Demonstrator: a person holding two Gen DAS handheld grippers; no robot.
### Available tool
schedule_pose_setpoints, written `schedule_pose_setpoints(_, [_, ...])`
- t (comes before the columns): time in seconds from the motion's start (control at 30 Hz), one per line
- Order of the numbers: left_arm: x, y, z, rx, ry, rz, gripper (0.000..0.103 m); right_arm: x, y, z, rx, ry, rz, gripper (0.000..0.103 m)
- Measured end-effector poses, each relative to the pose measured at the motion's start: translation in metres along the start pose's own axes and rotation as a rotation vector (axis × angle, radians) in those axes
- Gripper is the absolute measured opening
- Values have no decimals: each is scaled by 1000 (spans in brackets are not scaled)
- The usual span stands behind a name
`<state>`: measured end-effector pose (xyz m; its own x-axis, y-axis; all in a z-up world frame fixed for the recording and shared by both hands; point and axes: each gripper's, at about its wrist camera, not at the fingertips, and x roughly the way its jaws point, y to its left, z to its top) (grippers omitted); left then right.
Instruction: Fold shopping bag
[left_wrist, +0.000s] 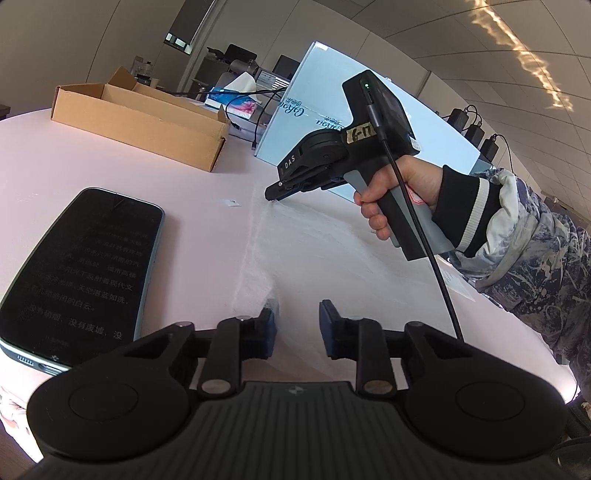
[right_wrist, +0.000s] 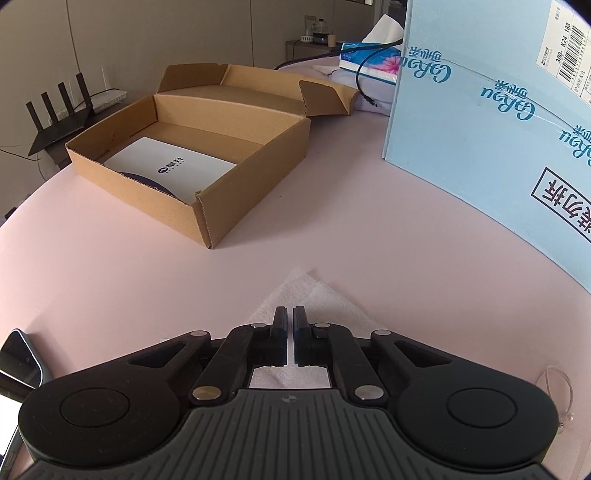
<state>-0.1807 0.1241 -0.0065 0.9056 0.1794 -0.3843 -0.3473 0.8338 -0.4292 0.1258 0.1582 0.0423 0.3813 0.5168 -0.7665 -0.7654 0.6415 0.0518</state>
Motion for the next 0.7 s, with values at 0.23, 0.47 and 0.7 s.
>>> schedule_pose_setpoints(0.23, [-3,-8,-2,56,4,-9,2,-11,1,2,9,-36,15,3])
schedule_pose_setpoints(0.47, [-7,-7,-4,66,1,-8,2,-9,12,3,-3,-51,50,3])
schedule_pose_setpoints(0.7, [-7,-5,-7,63,17,2,2,-12,6,2,19,-76,16,37])
